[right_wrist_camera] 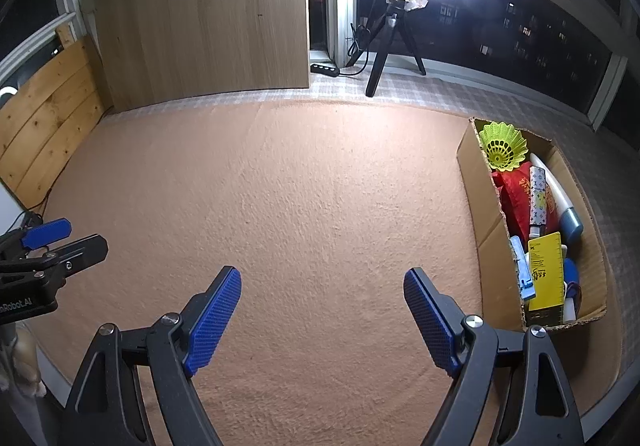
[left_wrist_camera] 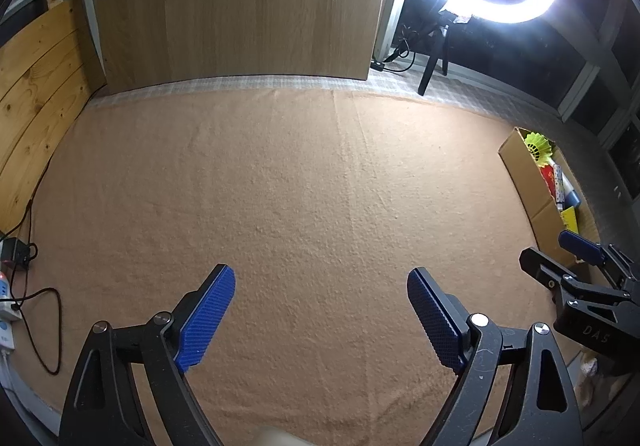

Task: Organize objects

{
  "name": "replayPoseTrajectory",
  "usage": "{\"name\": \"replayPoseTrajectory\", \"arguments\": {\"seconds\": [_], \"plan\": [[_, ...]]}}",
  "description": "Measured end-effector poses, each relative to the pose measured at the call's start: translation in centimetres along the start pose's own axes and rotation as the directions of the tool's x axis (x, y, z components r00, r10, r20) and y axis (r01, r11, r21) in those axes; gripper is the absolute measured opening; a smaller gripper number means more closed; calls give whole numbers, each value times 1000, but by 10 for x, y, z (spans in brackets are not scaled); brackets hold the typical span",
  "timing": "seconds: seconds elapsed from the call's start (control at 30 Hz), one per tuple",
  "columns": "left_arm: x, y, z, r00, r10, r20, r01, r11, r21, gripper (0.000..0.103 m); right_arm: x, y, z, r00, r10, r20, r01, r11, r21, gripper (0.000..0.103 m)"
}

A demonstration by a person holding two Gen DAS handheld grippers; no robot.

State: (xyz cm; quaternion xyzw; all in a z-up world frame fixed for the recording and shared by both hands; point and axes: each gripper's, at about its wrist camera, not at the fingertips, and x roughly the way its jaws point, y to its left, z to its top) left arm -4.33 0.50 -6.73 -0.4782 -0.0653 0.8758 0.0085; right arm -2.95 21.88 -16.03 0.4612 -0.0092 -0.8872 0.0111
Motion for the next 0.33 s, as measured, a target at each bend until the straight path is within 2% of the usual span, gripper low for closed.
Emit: {"name": "replayPoseTrajectory", "arguments": {"seconds": [0.33], "plan": [[19,1,-6,1000,-8,-17,8,1000,19,90,17,-2,-3,999,-3,-41,3,1000,7,80]]}}
